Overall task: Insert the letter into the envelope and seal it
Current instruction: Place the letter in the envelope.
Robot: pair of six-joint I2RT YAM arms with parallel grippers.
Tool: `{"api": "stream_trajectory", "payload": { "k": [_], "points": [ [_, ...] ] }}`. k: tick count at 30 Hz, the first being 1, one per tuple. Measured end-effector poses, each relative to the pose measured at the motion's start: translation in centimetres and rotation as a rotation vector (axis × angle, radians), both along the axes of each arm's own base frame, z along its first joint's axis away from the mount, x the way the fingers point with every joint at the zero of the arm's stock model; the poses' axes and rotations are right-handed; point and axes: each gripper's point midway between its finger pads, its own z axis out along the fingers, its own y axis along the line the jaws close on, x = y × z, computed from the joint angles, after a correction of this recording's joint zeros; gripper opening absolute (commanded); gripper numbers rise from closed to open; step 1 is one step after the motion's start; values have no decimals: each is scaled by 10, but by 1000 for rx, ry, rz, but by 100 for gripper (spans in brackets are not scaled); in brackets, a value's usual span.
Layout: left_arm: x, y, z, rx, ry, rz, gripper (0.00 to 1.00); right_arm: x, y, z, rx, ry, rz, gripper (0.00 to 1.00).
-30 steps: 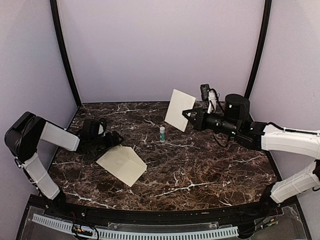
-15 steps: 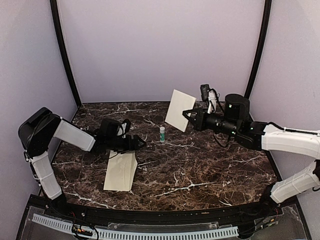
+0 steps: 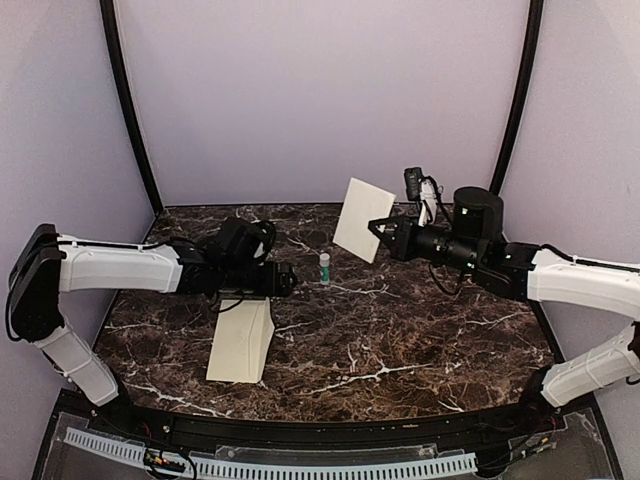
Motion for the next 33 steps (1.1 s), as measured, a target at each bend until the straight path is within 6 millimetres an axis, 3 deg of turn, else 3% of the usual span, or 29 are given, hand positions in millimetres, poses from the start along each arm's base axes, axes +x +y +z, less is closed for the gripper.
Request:
{"api": "stream_trajectory", "payload": {
  "k": [5,8,11,16,33],
  "points": [
    [-43,-1,-32,127,109,2,86,-1,-1,3,4,-5,-2,0],
    [-56,4,-44,185,143,23,87,-2,-3,8,12,-15,-2,0],
    [-60,12,-53,229,162,51,83,-5,-5,14,23,-27,-1,0],
    [-68,16,-64,270,190,64,65,-8,-10,18,34,-38,-5,0],
    [-78,24,-70,337,208,58,33,-8,-8,11,25,-21,3,0]
  ]
}}
